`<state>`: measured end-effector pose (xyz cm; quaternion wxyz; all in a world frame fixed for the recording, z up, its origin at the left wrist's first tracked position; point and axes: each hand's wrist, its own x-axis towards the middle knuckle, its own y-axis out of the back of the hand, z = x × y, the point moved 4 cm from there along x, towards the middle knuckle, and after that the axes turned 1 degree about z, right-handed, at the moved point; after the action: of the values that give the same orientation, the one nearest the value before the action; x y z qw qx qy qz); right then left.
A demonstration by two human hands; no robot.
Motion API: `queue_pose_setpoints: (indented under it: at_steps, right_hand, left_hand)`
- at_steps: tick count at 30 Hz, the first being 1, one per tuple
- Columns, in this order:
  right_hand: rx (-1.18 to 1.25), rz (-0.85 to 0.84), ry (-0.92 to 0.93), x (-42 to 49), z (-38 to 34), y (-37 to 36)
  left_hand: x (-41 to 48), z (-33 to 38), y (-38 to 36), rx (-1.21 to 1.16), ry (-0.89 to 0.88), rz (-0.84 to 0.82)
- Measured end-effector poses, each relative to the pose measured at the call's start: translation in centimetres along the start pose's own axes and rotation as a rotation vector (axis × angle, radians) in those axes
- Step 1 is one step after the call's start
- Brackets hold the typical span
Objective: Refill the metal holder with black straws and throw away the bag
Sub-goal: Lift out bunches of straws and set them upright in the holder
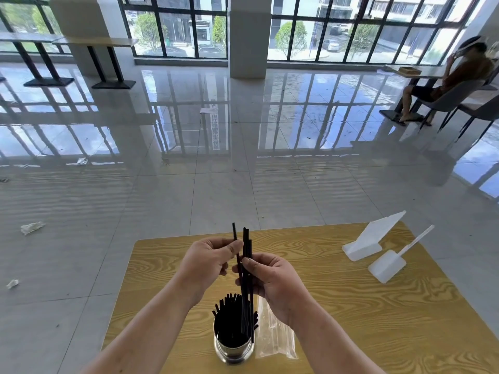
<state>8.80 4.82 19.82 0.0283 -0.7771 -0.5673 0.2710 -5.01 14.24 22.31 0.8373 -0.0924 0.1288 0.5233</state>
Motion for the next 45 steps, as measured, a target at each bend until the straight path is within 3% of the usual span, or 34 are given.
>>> queue_pose_setpoints:
  at_steps: [5, 9, 13, 15, 19, 22, 38, 45]
  right_hand:
    - [0.035, 0.267, -0.006, 0.5, 0.3, 2.8]
    - [0.127, 0.447, -0.003, 0.9, 0.4, 4.8]
    - [0.189, 0.568, 0.053, 0.8, -0.2, 6.3]
    - [0.236, 0.521, 0.022, 0.8, -0.5, 6.0]
    - [0.302, 0.326, -0.03, 1.2, -1.1, 3.4]
    - [0.318, 0.306, -0.022, 1.3, -1.7, 2.5]
    - [0.262, 0.186, -0.017, 0.6, -1.3, 0.9]
    - [0.254, 0.213, 0.008, 0.5, -1.1, 0.4]
  left_hand:
    - [0.3, 1.1, 1.4, -0.202, -0.047, 0.053]
    - [-0.2, 2.3, 0.9, -0.145, -0.112, -0.021]
    - [-0.8, 2.5, 0.7, -0.094, -0.206, 0.009]
    - [-1.3, 2.4, 0.1, 0.046, -0.267, -0.007]
    - [-2.5, 1.4, -1.4, 0.544, -0.356, -0.084]
    - [-3.1, 1.1, -1.8, 0.692, -0.369, -0.101]
    - [-2.0, -0.7, -1.5, 0.718, -0.336, -0.084]
    - [-1.3, -2.1, -1.0, 0.386, -0.047, -0.089]
